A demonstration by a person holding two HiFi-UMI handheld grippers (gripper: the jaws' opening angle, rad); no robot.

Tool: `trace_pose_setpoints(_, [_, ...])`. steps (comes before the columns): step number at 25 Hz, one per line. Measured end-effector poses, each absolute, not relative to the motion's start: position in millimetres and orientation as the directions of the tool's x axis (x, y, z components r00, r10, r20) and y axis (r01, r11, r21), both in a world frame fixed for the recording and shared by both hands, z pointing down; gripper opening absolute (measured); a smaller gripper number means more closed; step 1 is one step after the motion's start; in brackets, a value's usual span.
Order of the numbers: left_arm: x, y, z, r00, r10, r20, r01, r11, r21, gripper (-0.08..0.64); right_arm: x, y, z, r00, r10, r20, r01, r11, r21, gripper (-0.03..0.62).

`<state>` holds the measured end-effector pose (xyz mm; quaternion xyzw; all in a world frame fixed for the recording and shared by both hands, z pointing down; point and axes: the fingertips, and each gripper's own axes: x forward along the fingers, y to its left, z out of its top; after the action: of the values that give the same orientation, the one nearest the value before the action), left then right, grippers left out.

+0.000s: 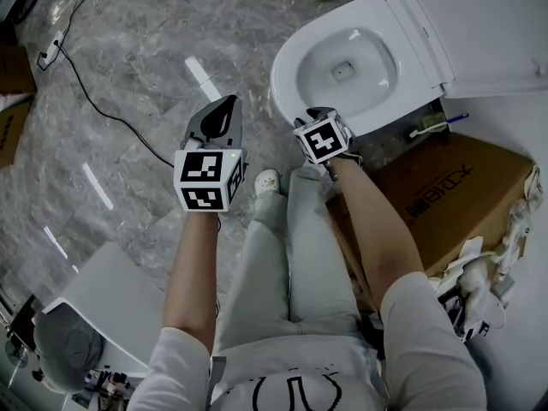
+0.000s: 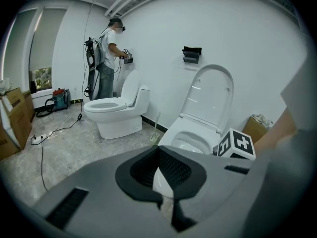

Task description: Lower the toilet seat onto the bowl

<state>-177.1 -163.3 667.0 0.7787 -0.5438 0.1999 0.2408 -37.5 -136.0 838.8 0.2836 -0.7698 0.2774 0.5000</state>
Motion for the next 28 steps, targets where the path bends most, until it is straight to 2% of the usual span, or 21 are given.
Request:
trace_pose_setpoints(4, [-180.4,-157.9,664.9,0.335,-0.747,0.573,-0.94,-0.304,0.154,0.009,-33.0,-131.8,834.5,-0.361,-0.195,0.912,-0.732,0.665,-0.147,0.123])
trace_pose_setpoints(13, [-172.4,-153.4,658.0,0.361,-0.732,0.578,-0.928,-0.341,0.149,0.009,-30.7,-131.0,803.0,-0.359,-0.229,0.905,-0.725,0.679,-0.116,0.124])
trace_pose_setpoints(17, [-165.3,-156.1,645.7,0.38,-0.731,0.566,-0.921,-0.359,0.155,0.009,-35.1,-130.3,781.8,-0.387,-0.237,0.891,-0.724,0.676,-0.135,0.156])
trace_pose_setpoints(28, [-149.3,-156.1,604.9,0.422,-0.719,0.552,-0.901,-0.4,0.168,0.009,-23.5,-131.6,719.1,-0.381,-0.27,0.884,-0.741,0.661,-0.117,0.155])
